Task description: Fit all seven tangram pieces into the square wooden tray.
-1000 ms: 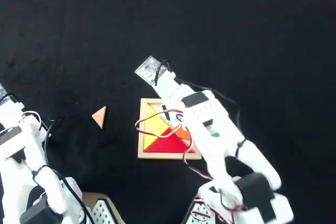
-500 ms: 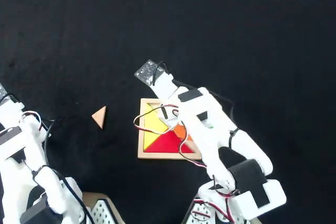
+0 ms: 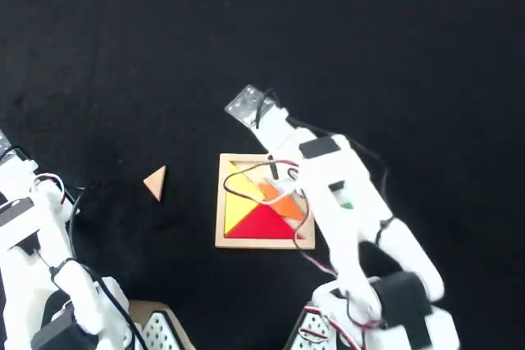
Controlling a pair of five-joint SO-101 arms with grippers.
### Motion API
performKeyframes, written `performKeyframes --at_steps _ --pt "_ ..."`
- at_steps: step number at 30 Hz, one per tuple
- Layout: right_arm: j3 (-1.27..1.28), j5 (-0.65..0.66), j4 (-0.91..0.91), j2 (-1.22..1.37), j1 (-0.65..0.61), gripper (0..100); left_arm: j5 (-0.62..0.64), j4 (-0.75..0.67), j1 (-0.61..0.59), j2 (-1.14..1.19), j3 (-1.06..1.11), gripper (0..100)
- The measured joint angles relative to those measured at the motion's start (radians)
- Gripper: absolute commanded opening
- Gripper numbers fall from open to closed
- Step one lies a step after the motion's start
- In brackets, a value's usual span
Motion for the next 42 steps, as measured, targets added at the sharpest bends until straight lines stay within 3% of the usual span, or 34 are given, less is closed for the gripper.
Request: performKeyframes --at_steps 6,13,42 --pt "0.028 -0.003 -0.023 0.002 -0.115 1.1 0.0 0.0 0.0 0.0 0.0 8" --pt "0.021 -0.006 -0.023 0.132 -0.129 1.1 0.0 0.0 0.0 0.0 0.0 8" --pt "-0.008 0.034 0.054 0.157 -0.017 1.1 0.0 0.0 0.0 0.0 0.0 8"
